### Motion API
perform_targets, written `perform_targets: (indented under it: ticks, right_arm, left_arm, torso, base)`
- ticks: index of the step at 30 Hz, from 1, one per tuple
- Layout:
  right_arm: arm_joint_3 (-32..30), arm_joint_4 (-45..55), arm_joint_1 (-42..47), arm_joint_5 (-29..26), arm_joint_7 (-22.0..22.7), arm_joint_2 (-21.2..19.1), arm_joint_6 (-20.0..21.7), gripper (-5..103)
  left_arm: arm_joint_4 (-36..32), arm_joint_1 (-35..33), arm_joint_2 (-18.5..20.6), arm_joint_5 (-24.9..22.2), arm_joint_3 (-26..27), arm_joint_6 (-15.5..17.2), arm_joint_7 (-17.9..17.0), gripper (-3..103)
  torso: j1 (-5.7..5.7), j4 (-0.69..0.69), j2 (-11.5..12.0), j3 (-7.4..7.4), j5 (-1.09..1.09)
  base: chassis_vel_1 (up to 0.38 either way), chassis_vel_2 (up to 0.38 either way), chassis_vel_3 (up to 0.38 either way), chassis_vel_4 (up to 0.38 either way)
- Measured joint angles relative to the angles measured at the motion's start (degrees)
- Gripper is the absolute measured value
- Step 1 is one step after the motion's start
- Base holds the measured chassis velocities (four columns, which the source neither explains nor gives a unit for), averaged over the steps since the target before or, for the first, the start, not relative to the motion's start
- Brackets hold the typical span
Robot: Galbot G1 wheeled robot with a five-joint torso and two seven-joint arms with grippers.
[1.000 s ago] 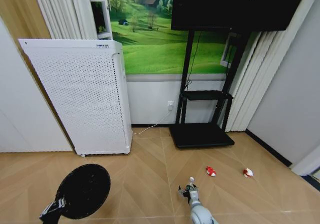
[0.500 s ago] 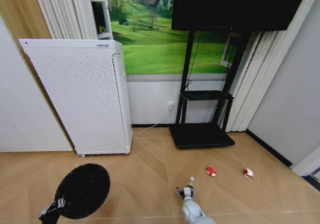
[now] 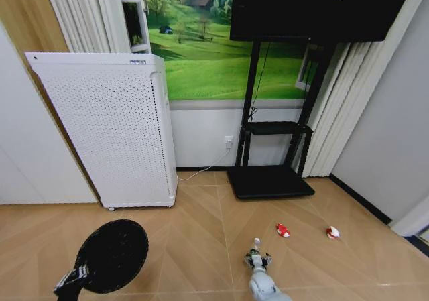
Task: Pick up the trash bin and place the garbage on the floor into it.
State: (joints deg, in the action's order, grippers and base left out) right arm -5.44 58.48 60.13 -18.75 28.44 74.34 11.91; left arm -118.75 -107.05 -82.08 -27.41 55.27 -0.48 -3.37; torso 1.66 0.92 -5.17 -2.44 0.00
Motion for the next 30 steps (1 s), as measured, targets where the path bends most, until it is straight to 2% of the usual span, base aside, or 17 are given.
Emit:
perform_targets:
  ticks: [2, 3, 4, 5, 7, 10, 11, 14, 15, 17, 21, 24, 27, 30]
  right_arm:
    - [0.0, 0.0, 0.12, -0.39, 0.02, -0.13, 0.21, 92]
    - [0.0, 0.0, 0.28, -0.82, 0.03, -0.29, 0.4, 87]
    - [0.0, 0.0, 0.28, -0.82, 0.03, -0.29, 0.4, 87]
    - [0.01, 0.02, 0.49, -0.97, 0.03, -0.45, 0.48, 77]
    - [0.06, 0.1, 0.77, -0.97, 0.02, -0.61, 0.52, 77]
    - [0.36, 0.56, 1.31, -0.98, 0.15, -0.8, 0.53, 60]
    - [0.36, 0.56, 1.31, -0.98, 0.15, -0.8, 0.53, 60]
    - [0.76, 0.97, 1.87, -0.9, 0.34, -1.05, 0.4, 43]
    - [0.76, 0.97, 1.87, -0.9, 0.34, -1.05, 0.4, 43]
    - [0.83, 1.29, 2.2, -0.89, 0.42, -1.29, 0.33, 36]
    - [0.81, 2.35, 2.81, -1.08, 0.72, -1.79, 0.3, 30]
    - [0.25, 6.09, 4.2, -1.53, 1.12, -2.79, 0.02, 24]
    - [-0.24, 8.04, 4.89, -1.8, 1.19, -3.29, -0.02, 24]
    - [-2.29, 15.1, 8.0, -2.88, 1.16, -6.33, -0.52, 24]
  left_arm:
    - [0.0, 0.02, 0.0, -0.01, 0.0, 0.0, -0.02, 4]
    - [0.0, 0.09, 0.0, -0.04, 0.01, 0.0, -0.06, 4]
    - [0.0, 0.09, 0.0, -0.04, 0.01, 0.0, -0.06, 4]
    - [0.0, 0.2, 0.02, -0.09, 0.01, 0.0, -0.07, 4]
    - [0.04, 0.36, 0.05, -0.13, 0.01, 0.01, -0.11, 4]
    - [0.26, 0.63, 0.01, -0.14, -0.08, 0.03, -0.26, 4]
    - [0.26, 0.63, 0.01, -0.14, -0.08, 0.03, -0.26, 4]
    - [0.52, 0.8, -0.16, -0.13, -0.18, 0.04, -0.3, 4]
    - [0.52, 0.8, -0.16, -0.13, -0.18, 0.04, -0.3, 4]
    - [0.81, 1.08, -0.02, -0.33, -0.23, 0.04, -0.31, 4]
    - [1.2, 2.27, 1.08, -1.89, -0.81, 1.03, -1.14, 4]
    - [2.28, 5.09, 3.39, -3.87, -2.54, 2.69, -1.9, 4]
    - [3.03, 6.32, 4.64, -4.16, -3.33, 2.81, -1.81, 4]
    - [6.46, 10.72, 10.77, -6.67, -7.3, 2.74, -0.77, 4]
  torso:
    - [0.0, 0.0, 0.0, 0.0, 0.0]
    - [0.0, 0.0, 0.0, 0.0, 0.0]
    - [0.0, 0.0, 0.0, 0.0, 0.0]
    - [0.0, 0.0, 0.0, 0.0, 0.0]
    - [0.0, 0.01, 0.0, 0.0, 0.0]
    - [0.0, 0.0, 0.0, 0.0, -0.01]
    - [0.0, 0.0, 0.0, 0.0, -0.01]
    - [0.0, 0.0, 0.0, 0.0, -0.01]
    - [0.0, 0.0, 0.0, 0.0, -0.01]
    - [0.0, 0.0, 0.0, 0.0, 0.0]
    - [0.0, 0.0, 0.0, 0.0, 0.01]
    - [0.0, 0.0, 0.0, 0.0, 0.0]
    - [0.0, 0.0, 0.0, 0.0, 0.01]
    - [0.0, -0.01, 0.0, 0.0, -0.01]
  base:
    - [0.0, 0.0, 0.0, 0.0]
    - [0.0, 0.0, 0.0, 0.0]
    - [0.0, 0.0, 0.0, 0.0]
    - [0.0, 0.0, 0.0, 0.0]
    - [0.0, 0.0, 0.0, 0.0]
    - [0.0, 0.0, 0.0, 0.0]
    - [0.0, 0.0, 0.0, 0.0]
    - [0.0, 0.0, 0.0, 0.0]
    - [0.0, 0.0, 0.0, 0.0]
    - [0.0, 0.0, 0.0, 0.0]
    - [0.0, 0.0, 0.0, 0.0]
    - [0.0, 0.0, 0.0, 0.0]
    - [0.0, 0.0, 0.0, 0.0]
    - [0.0, 0.0, 0.0, 0.0]
